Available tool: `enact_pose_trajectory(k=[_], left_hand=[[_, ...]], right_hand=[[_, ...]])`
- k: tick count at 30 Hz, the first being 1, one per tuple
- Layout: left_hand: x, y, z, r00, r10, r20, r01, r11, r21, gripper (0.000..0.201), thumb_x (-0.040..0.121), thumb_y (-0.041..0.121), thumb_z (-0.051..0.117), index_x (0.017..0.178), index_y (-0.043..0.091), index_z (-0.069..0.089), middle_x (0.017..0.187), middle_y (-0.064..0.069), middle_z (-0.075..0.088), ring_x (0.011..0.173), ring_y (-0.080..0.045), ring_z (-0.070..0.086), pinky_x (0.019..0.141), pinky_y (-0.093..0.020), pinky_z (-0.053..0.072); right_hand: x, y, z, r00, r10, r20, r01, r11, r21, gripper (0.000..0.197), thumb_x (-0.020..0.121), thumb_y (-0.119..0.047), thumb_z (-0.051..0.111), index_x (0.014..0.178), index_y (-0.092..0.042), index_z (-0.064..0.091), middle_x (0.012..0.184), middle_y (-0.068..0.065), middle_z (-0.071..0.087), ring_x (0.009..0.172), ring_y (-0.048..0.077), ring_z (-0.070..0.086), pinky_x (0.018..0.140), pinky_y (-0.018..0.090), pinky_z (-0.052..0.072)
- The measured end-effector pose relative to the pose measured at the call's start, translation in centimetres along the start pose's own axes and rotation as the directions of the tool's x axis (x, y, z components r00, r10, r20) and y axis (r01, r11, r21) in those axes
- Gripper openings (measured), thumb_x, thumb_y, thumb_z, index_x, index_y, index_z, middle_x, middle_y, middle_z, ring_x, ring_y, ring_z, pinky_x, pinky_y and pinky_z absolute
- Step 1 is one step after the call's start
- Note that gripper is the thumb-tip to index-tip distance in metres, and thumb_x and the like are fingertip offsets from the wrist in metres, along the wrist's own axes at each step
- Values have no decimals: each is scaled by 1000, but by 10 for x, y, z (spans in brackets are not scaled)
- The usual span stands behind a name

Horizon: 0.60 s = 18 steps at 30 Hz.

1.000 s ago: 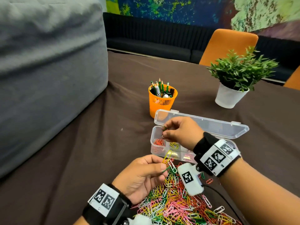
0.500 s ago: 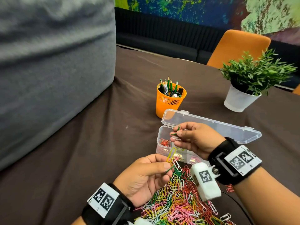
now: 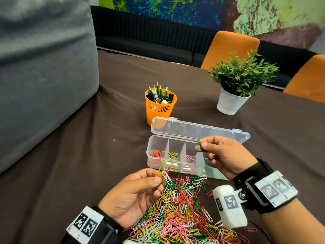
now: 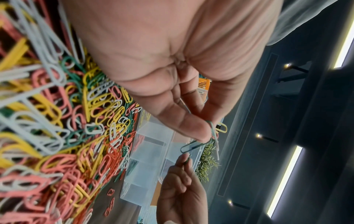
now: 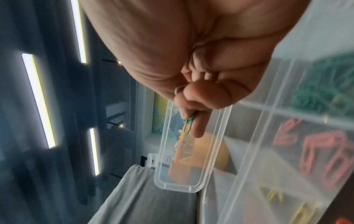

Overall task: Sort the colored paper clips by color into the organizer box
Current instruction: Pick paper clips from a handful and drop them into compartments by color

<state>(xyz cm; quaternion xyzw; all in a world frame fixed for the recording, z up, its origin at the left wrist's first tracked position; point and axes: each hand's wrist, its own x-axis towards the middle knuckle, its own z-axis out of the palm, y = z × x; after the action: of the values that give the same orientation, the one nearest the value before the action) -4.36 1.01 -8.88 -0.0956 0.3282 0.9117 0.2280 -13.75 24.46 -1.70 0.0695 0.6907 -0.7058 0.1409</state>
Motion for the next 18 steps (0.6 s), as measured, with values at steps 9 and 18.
enact_pose_trajectory(k=[9, 18], left_hand=[[4, -2, -3, 1000, -5, -19, 5, 1000, -13, 42, 46, -3, 92, 83, 0, 72, 79, -21, 64, 59, -18, 65, 50, -23, 58], [5, -2, -4, 1000, -6, -26, 6, 1000, -5, 50, 39, 0, 98, 82, 1, 73, 79, -20, 64, 58, -16, 64, 50, -23, 58]], right_hand=[[2, 6, -30, 985, -156, -80, 102, 881, -463, 9, 93, -7, 61, 85, -4, 60, 76, 10, 75, 40, 11, 34, 39, 19, 30], [5, 4, -40, 955, -288, -76, 136, 650, -748, 19, 90, -22, 67, 77, -9, 69, 63, 0, 72, 34, 2, 39, 40, 14, 33]])
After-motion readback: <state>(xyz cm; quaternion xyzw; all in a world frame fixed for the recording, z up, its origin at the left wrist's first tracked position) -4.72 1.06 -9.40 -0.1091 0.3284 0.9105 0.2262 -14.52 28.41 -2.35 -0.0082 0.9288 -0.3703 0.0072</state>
